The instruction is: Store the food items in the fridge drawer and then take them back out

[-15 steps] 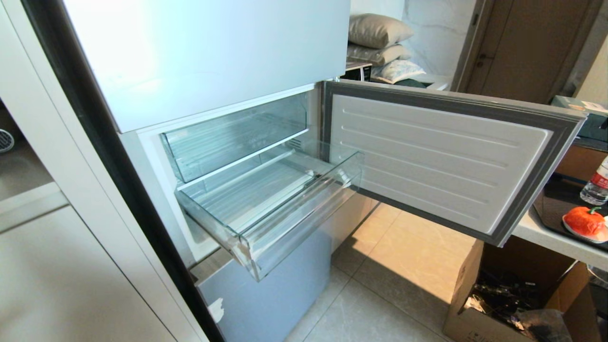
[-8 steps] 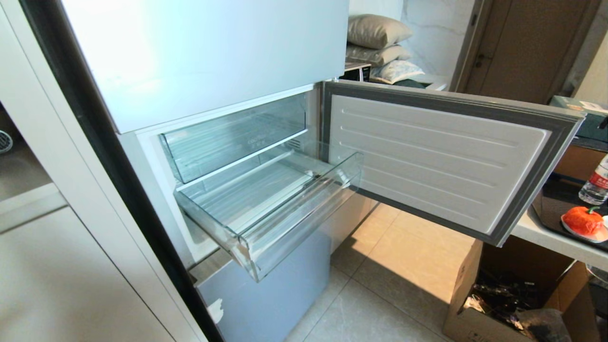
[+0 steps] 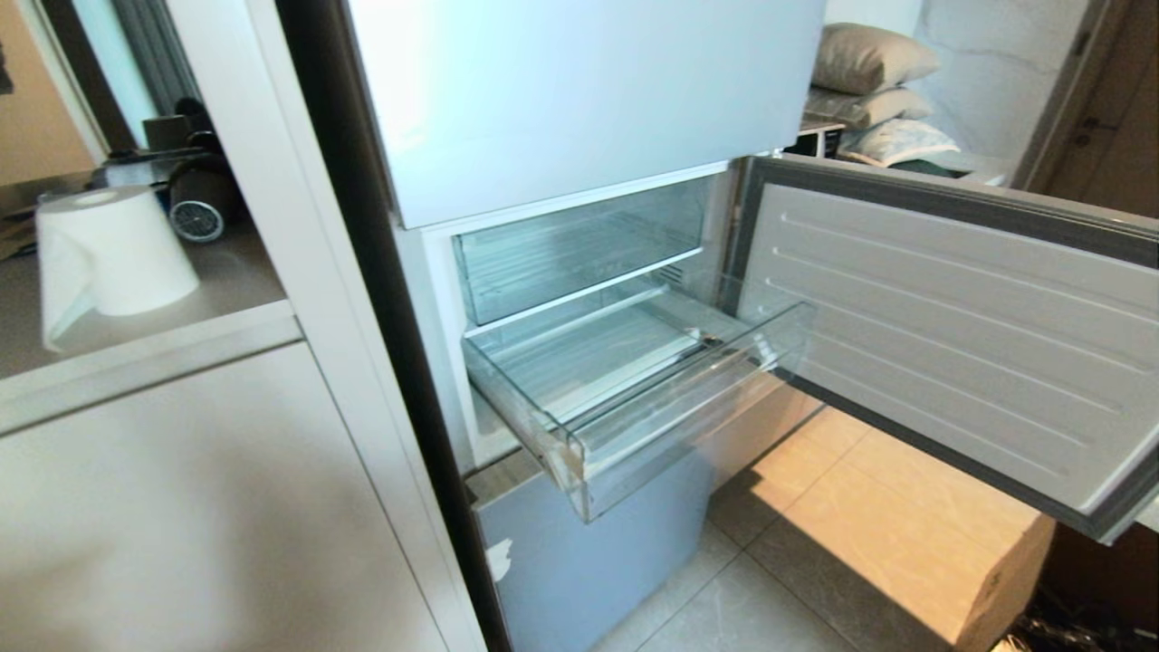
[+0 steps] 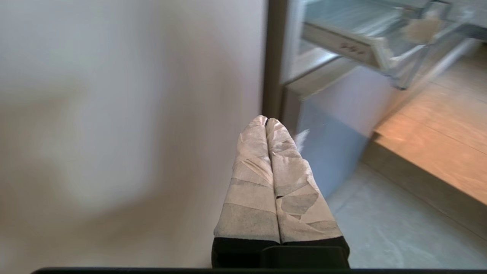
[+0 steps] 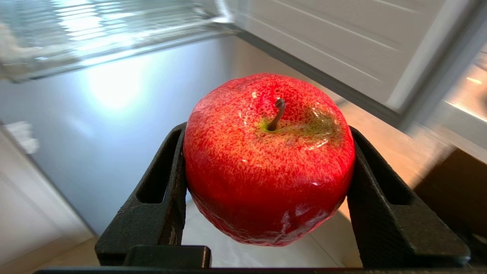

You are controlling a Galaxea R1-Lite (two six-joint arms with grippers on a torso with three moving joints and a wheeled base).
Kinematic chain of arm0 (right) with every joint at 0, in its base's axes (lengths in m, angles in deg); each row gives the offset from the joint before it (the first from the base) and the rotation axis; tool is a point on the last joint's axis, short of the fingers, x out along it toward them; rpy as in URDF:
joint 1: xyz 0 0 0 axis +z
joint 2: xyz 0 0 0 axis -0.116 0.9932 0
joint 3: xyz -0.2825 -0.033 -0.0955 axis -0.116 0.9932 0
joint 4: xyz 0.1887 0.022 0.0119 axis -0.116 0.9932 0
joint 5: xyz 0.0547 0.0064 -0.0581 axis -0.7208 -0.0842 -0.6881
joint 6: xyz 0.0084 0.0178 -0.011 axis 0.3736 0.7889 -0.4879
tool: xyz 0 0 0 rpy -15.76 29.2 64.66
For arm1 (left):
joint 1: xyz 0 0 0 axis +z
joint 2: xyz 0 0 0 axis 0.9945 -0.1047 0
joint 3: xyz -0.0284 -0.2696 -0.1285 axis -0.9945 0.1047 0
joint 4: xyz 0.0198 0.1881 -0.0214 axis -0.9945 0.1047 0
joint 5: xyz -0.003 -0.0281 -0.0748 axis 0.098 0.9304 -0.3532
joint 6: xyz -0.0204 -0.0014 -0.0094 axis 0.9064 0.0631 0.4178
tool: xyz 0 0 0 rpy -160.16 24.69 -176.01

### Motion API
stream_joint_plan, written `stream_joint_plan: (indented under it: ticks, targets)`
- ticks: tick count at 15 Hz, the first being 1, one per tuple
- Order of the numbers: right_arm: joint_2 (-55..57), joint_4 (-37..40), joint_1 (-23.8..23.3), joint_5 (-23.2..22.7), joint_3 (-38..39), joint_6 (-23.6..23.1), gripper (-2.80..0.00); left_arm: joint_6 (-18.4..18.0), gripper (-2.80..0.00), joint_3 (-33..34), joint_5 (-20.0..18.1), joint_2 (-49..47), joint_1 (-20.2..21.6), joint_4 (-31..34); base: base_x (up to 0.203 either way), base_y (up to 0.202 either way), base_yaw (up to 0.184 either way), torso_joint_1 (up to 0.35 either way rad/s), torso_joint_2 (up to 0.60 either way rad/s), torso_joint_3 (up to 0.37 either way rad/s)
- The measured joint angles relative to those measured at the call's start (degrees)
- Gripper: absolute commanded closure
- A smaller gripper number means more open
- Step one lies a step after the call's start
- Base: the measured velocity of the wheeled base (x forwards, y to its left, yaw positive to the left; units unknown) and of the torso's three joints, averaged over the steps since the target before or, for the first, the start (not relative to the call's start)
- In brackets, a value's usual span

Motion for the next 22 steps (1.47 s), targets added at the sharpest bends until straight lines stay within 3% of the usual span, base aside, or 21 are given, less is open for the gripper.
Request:
stream_joint_plan:
  ticks: [10,14,18,22]
  targets:
    - [0.0,0.0,0.0,0.4,0.0,1.9,0.00,0.0,0.00,0.0,0.0,0.0,0.0,0.0,0.000,-0.009,0.173,0.003,0.00,0.003]
    - [3.4,-0.9,0.0,0.1,0.1,1.1,0.00,0.0,0.00,0.0,0.0,0.0,0.0,0.0,0.000,-0.003,0.044,0.000,0.00,0.000]
    - [18.2,-11.6,-0.1,0.3,-3.0,1.4,0.00,0.0,0.00,0.0,0.0,0.0,0.0,0.0,0.000,0.000,0.000,0.000,0.00,0.000]
    - [41.5,-17.1,-0.1,0.6,-15.2,1.8,0.00,0.0,0.00,0.0,0.0,0.0,0.0,0.0,0.000,0.000,0.000,0.000,0.00,0.000]
